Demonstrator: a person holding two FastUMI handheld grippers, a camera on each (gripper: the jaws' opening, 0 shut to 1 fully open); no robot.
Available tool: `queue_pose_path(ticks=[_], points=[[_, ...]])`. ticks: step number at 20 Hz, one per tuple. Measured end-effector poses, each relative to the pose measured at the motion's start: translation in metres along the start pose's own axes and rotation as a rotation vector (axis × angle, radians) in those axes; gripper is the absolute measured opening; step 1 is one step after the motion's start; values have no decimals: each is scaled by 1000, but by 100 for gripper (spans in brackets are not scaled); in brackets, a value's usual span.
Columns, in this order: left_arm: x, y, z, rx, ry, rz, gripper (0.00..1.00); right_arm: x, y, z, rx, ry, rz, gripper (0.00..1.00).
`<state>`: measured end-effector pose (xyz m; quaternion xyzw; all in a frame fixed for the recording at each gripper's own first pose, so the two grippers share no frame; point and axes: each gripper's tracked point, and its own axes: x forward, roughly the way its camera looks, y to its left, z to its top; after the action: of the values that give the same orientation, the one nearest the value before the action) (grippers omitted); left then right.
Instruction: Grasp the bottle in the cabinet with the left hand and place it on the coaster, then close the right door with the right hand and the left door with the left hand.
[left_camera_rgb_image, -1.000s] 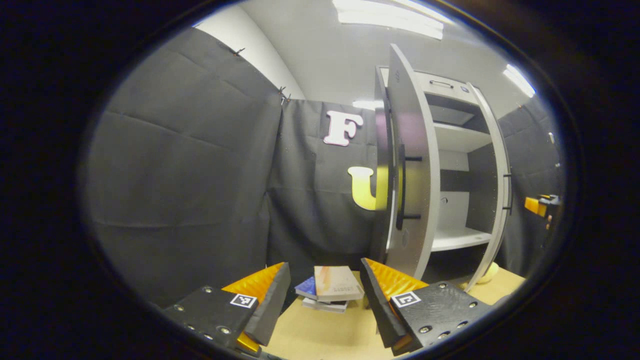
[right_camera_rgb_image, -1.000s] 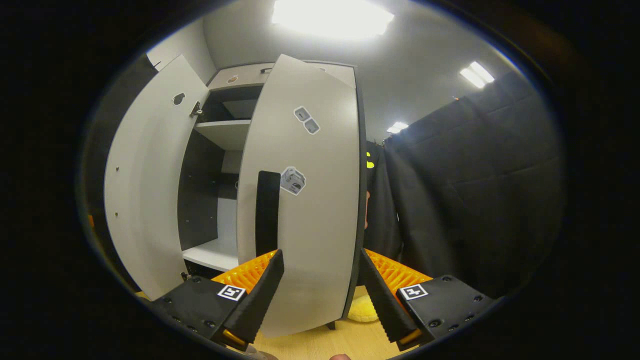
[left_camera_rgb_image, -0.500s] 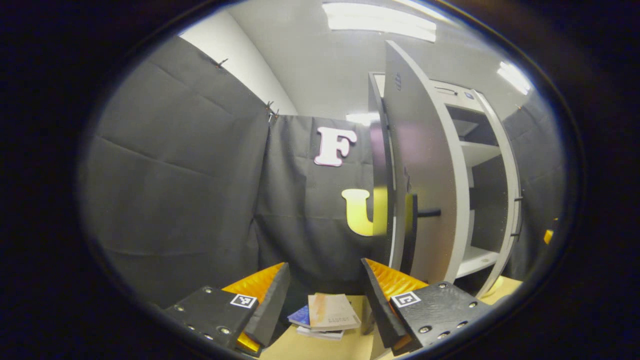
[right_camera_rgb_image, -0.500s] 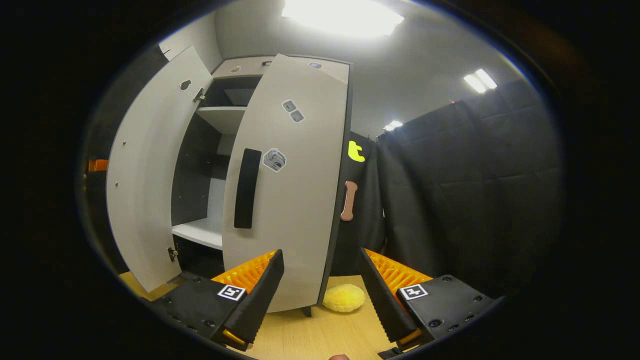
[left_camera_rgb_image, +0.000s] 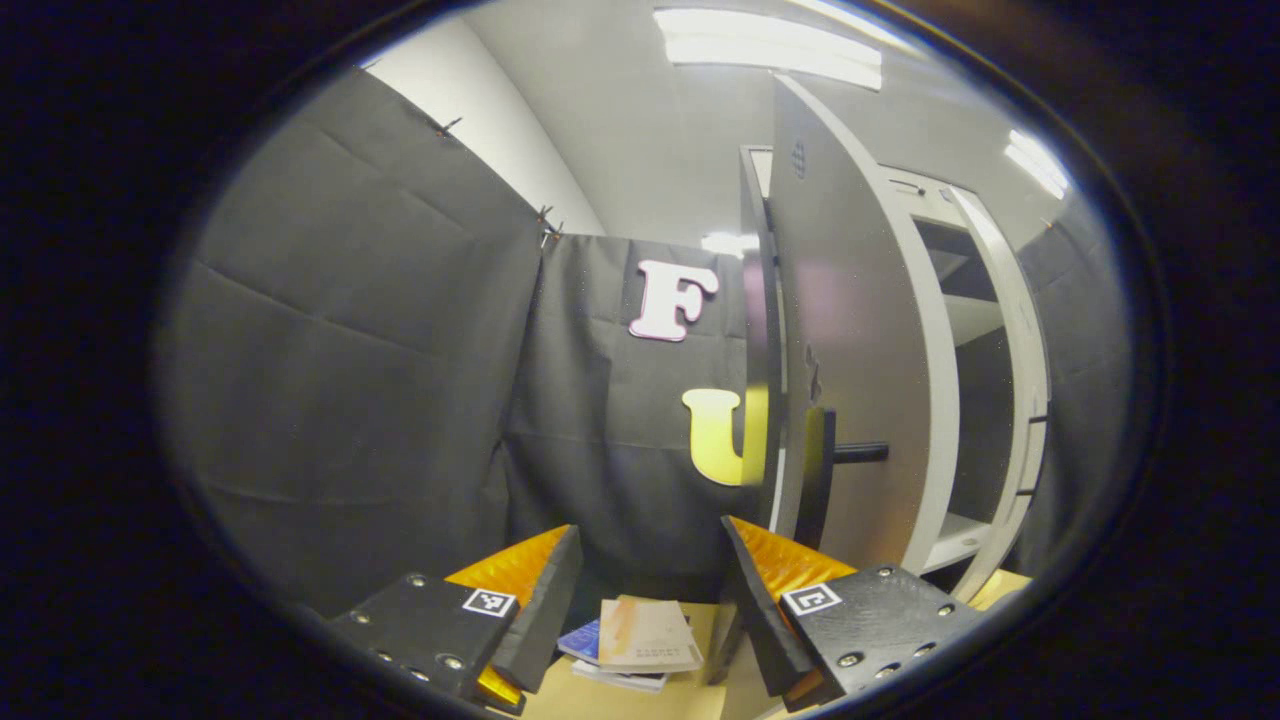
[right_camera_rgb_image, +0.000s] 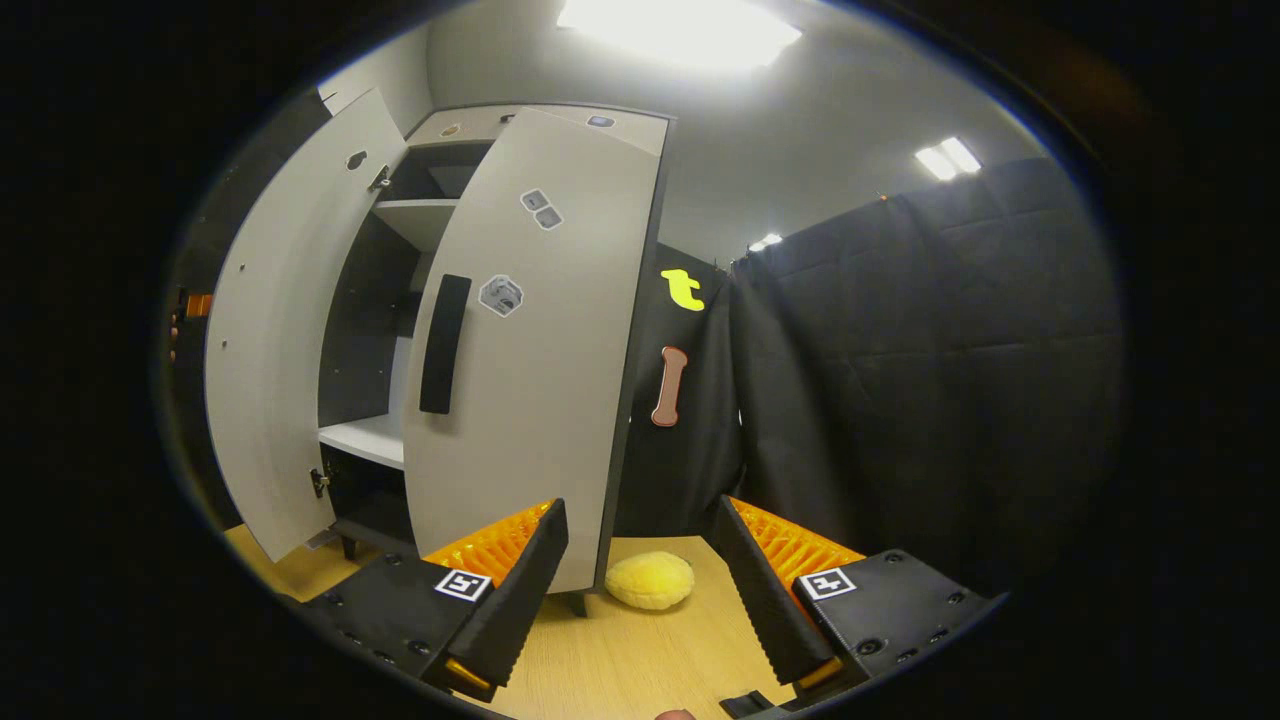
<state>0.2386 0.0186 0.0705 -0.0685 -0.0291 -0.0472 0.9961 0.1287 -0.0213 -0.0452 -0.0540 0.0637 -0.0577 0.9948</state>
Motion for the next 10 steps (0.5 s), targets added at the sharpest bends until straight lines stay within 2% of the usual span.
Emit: queue_pose_path(ticks=[2, 3, 4, 5, 6, 7, 8, 10], points=[[-2, -21, -1, 2, 1, -32, 88, 0, -7, -1, 14, 0, -4, 96], [-3, -31, 0, 8, -4, -42, 81, 0, -10, -2, 24, 0, -3, 96], [-5, -41, 1, 12, -9, -47, 81, 0, -13, -2, 32, 1, 0, 96], [-7, -50, 1, 11, -12, -50, 87, 0, -16, -3, 35, 2, 0, 92], [-7, -57, 1, 5, -13, -46, 87, 0, -20, -3, 35, 0, -4, 96], [-8, -64, -1, 0, -12, -45, 87, -2, -24, -4, 32, 1, -7, 96], [-7, -70, 0, -1, -15, -47, 81, -2, -27, -4, 29, 3, -8, 96], [-7, -82, -1, -5, -15, -55, 81, -3, -33, 0, 30, -3, -11, 96]])
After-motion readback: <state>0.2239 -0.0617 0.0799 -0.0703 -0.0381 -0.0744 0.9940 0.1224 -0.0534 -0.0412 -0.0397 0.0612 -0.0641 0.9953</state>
